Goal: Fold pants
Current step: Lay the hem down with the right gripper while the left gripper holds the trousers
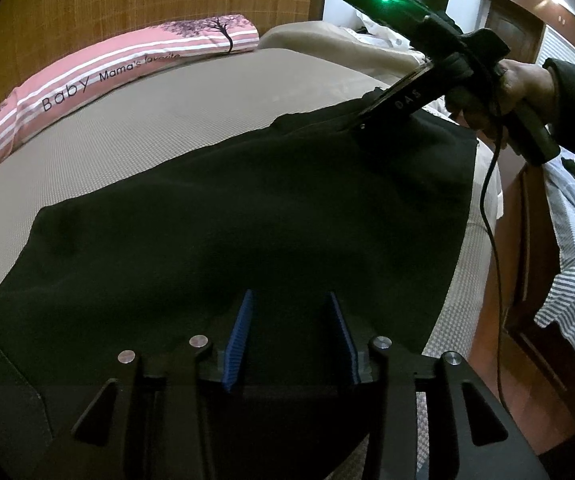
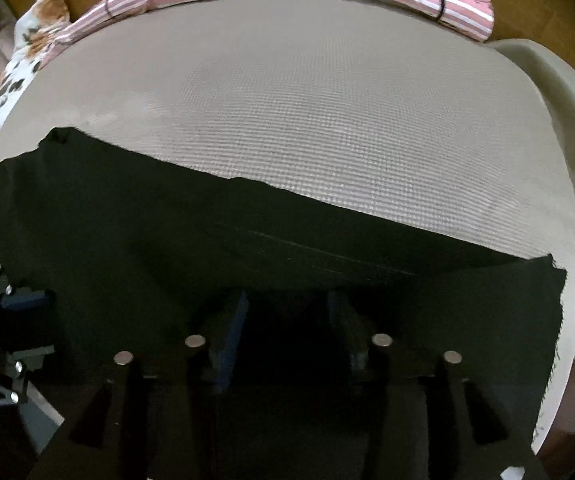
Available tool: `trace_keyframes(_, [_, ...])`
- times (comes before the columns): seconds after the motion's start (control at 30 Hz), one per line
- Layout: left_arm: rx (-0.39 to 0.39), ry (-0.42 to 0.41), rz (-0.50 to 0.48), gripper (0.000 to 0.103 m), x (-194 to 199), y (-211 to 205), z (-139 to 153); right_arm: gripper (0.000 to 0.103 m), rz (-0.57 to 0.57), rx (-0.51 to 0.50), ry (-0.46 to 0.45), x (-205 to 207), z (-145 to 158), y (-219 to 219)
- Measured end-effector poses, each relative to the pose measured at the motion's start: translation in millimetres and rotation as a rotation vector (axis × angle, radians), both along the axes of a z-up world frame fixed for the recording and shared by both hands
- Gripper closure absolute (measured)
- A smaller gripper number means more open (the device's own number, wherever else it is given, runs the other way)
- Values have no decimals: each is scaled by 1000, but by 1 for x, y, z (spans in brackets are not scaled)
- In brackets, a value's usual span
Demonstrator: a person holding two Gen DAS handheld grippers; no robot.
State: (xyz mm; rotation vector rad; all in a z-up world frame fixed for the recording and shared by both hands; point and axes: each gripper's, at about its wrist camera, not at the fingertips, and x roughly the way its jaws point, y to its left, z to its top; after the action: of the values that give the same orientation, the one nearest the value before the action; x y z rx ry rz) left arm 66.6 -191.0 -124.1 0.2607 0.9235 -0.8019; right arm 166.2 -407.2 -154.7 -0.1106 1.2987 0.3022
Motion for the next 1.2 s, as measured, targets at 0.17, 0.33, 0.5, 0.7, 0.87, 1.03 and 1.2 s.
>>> trace_keyframes(0.17, [6,1,4,61,2,-1,0,93,20,-29,-69,-9,6,8])
trace_keyframes(0.33, [-7,21,20,61,3,0,1,95,-94,-13,-204,-11,24,-1])
trace_keyframes(0.5, [11,1,22,61,0,-3,0,95,-140,-49,-204,10,6,5])
trace_keyframes(0.7, [13,-6,19,58,-2,-4,-1,83,-248,22,-219,7,10,-4])
trace_keyframes(0.87, [3,9,30,58,1,-3,0,69,-443,38,-259,2,29,-75])
trace_keyframes(1.03, [-2,26,64,58,7,2,4,69,-644,-10,-220,10,23,-156])
trace_keyframes(1.2, [-10,21,146,58,22,22,10,69,-741,-24,-161,19,4,-201])
